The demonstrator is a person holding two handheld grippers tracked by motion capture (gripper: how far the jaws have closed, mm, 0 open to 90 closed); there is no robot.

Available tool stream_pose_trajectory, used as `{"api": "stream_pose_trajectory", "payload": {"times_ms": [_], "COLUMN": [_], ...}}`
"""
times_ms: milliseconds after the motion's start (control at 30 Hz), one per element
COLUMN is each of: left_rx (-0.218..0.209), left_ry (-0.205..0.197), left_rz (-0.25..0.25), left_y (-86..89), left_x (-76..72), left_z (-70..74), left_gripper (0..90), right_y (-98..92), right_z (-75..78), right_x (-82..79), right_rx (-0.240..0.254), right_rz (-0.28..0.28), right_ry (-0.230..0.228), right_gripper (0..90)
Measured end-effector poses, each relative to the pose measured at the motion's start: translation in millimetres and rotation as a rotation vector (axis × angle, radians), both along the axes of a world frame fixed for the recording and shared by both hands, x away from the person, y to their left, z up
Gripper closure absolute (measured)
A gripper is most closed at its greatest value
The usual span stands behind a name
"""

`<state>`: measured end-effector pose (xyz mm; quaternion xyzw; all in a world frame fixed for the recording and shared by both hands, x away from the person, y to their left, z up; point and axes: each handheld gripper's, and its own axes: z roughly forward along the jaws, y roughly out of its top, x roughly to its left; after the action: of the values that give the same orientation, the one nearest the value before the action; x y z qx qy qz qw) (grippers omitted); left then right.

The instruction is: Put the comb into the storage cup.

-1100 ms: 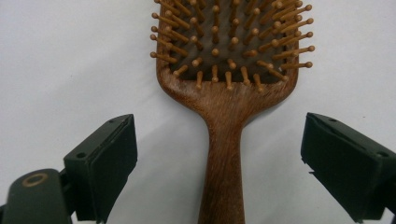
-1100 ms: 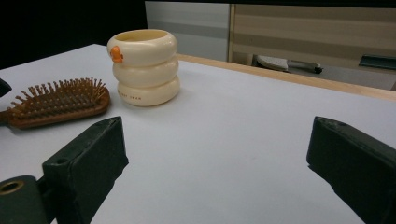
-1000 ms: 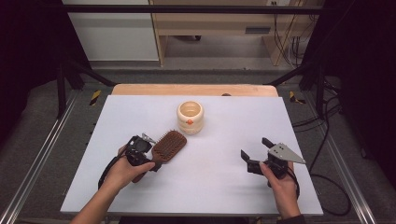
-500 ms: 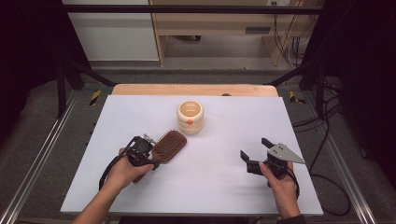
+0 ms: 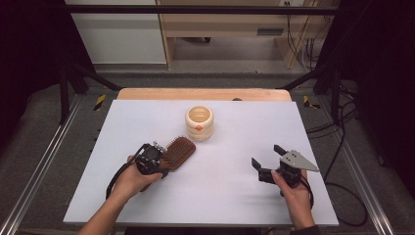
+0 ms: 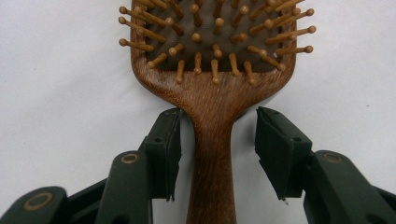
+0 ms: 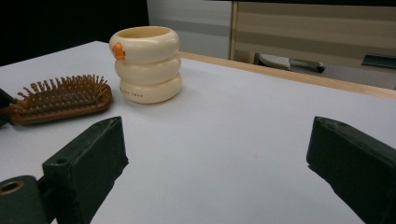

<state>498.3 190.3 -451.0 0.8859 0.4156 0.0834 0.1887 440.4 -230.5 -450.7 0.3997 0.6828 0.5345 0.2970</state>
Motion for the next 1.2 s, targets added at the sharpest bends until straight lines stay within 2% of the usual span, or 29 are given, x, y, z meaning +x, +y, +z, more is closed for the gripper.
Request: {"api": "stream_pose_trajectory", "payload": {"times_ms": [233,400,533,633,900,1133,1200], "left_rx": [-0.004,0.006,-0.011,-0.008,0.001,0.014,0.016], "left_ry": [0.001,-0.021,-0.048,-0.066,-0.071,-0.1,-0.107], "left_rz": [0.004,-0.006,-0.005,-0.007,-0.021,-0.047,-0.041], "left_y": [2.3,2.4,3.5,1.7,1.0,-0.3,-0.7], "left_x": [1.2,-1.4,-5.0,-8.0,-8.3,-10.9,-11.6], "left_z": [-0.1,-0.9,-2.3,-3.2,-3.2,-3.4,-3.3], "left_gripper": [55.3,57.1,64.2,71.1,72.0,72.2,72.2], "right_y": [0.3,0.4,0.7,1.0,1.3,0.7,0.4], "right_z": [-0.1,-0.1,-0.2,-0.5,-0.7,-0.5,-0.6], "right_x": [0.0,-0.1,-0.2,0.1,0.1,0.1,0.3], "right_rx": [-0.001,-0.003,-0.005,-0.01,-0.01,-0.007,-0.007], "right_rz": [0.002,0.001,0.001,0.003,0.003,0.004,0.003], "right_ry": [0.001,0.003,0.003,0.002,0.004,0.004,0.004], "right_gripper": [5.0,5.0,5.0,5.0,5.0,5.0,5.0]}}
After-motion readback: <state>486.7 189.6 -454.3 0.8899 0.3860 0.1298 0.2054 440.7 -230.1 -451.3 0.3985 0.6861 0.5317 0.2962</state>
